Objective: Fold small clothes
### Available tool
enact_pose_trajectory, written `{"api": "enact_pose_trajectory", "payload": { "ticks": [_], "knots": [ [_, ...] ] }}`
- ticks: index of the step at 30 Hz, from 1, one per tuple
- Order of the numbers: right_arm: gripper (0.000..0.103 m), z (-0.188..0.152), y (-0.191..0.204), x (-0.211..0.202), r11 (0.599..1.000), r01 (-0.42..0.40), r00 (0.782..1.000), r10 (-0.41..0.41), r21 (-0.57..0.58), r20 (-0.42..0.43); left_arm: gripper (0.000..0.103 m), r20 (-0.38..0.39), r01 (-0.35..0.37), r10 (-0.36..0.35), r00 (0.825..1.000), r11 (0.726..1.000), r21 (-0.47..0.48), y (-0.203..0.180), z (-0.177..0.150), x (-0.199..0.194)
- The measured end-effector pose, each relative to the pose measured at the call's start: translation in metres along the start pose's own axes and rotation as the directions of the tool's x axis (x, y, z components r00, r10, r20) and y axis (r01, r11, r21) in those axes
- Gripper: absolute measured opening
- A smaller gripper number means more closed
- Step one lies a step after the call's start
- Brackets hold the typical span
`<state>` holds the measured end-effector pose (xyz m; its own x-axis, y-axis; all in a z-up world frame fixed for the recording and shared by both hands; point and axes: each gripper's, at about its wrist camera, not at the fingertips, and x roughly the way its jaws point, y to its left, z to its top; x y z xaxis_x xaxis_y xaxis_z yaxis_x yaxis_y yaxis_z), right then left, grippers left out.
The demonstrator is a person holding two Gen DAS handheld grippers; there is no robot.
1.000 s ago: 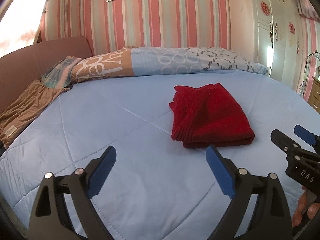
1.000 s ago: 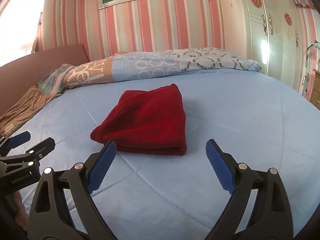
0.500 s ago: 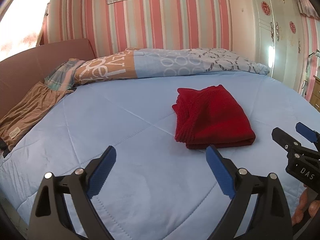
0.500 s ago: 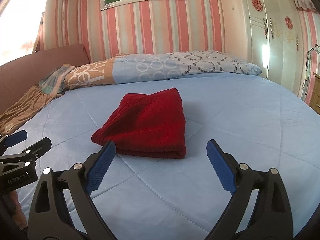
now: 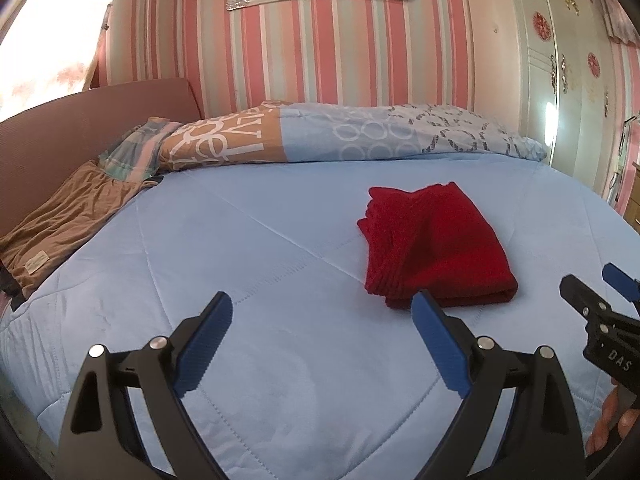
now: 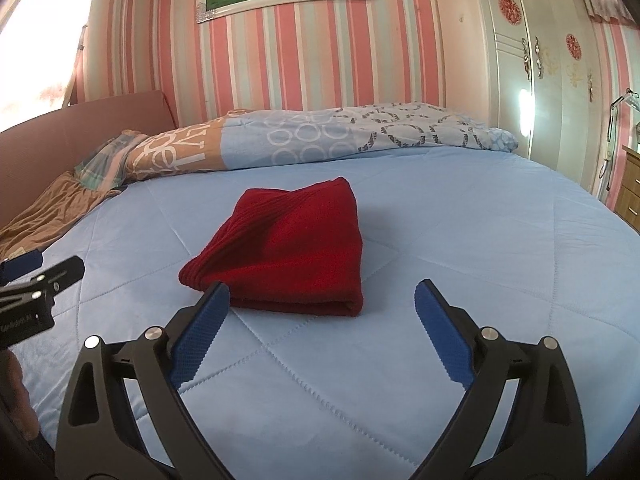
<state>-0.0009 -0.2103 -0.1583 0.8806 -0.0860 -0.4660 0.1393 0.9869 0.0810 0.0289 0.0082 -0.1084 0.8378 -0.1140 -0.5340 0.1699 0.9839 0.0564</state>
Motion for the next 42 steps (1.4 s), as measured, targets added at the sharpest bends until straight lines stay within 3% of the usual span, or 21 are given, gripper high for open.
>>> {"api": "enact_pose_trajectory", "payload": {
  "ticks": [42],
  "knots": [
    [0.093, -0.0029, 0.003, -0.0044, 1.0, 0.003, 1.0, -0.003, 0.005, 0.003, 0.092, 0.018, -0.014, 0.014, 1.0, 1.0, 0.012, 0.005, 0.0013, -0.0013]
  ]
}}
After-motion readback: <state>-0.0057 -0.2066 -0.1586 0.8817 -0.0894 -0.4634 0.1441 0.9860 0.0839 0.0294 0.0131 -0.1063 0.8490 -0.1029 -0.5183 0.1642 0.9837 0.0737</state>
